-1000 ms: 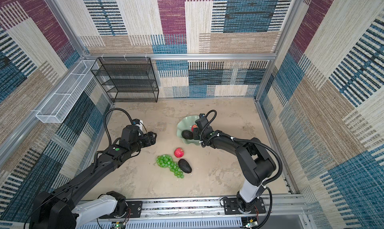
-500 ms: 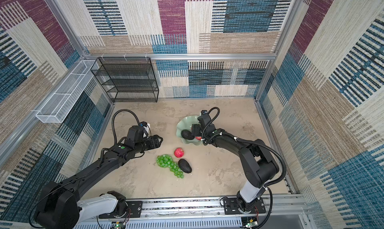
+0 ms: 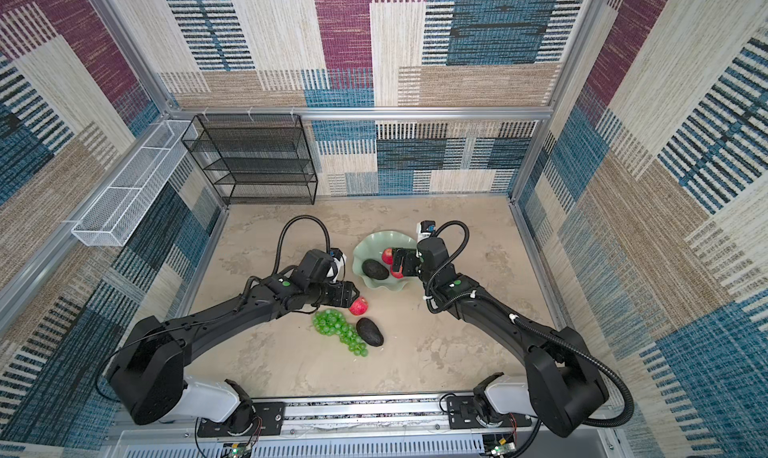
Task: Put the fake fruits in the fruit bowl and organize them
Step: 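Grasp the last red apple beside the grapes with the left gripper, then lift the apple into the bowl with the left gripper and release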
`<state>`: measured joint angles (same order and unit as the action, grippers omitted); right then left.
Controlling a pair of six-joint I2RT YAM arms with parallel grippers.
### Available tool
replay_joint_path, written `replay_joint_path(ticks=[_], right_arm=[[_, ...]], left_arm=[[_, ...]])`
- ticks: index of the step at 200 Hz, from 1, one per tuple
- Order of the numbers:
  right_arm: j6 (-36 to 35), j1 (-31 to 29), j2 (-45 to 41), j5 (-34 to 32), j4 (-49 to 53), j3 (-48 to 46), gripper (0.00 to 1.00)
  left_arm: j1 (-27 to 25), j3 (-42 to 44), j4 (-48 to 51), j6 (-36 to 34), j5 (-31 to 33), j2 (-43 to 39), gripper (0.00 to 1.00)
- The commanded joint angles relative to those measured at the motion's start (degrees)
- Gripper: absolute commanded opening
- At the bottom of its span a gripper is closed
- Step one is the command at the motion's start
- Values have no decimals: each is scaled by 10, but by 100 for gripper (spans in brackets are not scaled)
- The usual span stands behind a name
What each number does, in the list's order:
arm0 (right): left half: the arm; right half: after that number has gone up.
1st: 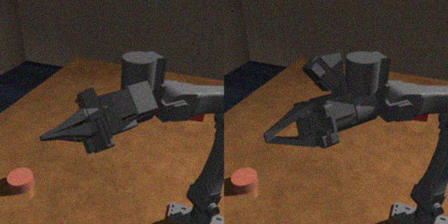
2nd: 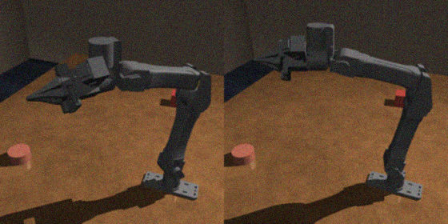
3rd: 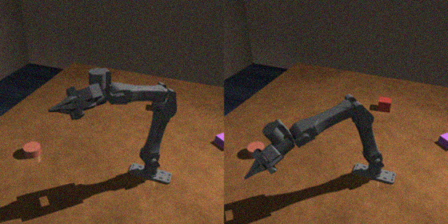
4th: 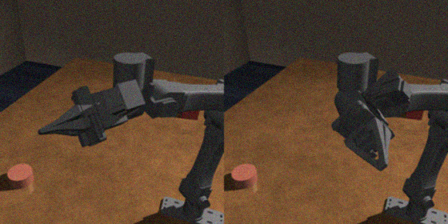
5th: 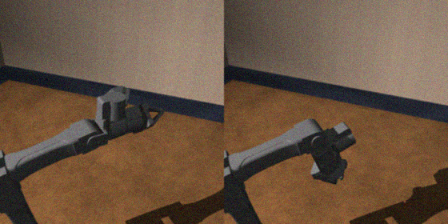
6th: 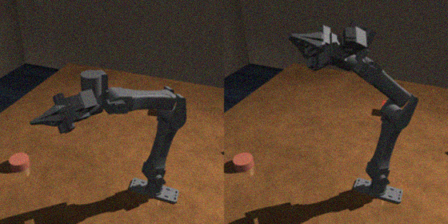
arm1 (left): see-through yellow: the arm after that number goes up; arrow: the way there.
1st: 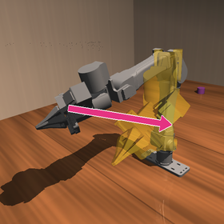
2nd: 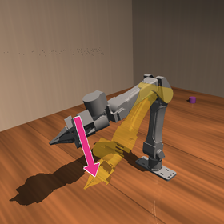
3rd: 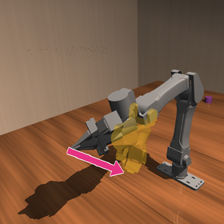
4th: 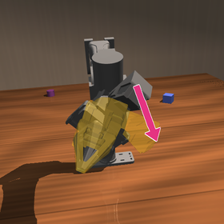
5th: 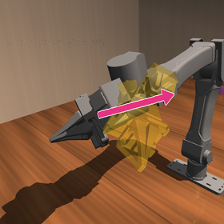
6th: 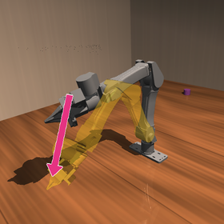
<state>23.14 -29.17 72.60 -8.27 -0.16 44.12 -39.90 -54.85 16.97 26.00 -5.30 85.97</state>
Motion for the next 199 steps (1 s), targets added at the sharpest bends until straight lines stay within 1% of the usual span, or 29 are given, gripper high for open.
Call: replay_joint_path(ticks=[1, 46, 75, 86, 107, 124, 145, 171, 186, 199], right_arm=[[8, 1, -20, -26, -14, -12, 100], [12, 0, -25, -31, -18, -19, 100], [12, 1, -23, -34, -20, -18, 100], [11, 1, -22, -36, -20, -17, 100], [11, 1, -19, -37, -20, -17, 100], [11, 1, -20, -39, -20, -16, 100], [12, 1, -18, -44, -21, -19, 100], [13, 1, -19, -45, -27, -21, 100], [13, 2, -18, -43, -30, -21, 100], [14, 2, -17, -40, -31, -19, 100]], left_arm=[[-11, -11, 27, -24, 5, 24, 71], [-16, -24, 38, -25, 4, 79, 69], [-18, -29, 34, -27, -2, 96, 64], [-19, -31, 34, -28, -2, 102, 60], [-19, -32, 38, -29, -4, 100, 46], [-19, -28, 39, -37, -3, 76, 40], [-19, -19, 45, -54, 16, 22, 39], [-18, -31, 49, -90, 54, -35, 40], [-16, -50, 23, -118, 69, -44, 41], [-10, -80, -1, -132, 73, -25, 42]])
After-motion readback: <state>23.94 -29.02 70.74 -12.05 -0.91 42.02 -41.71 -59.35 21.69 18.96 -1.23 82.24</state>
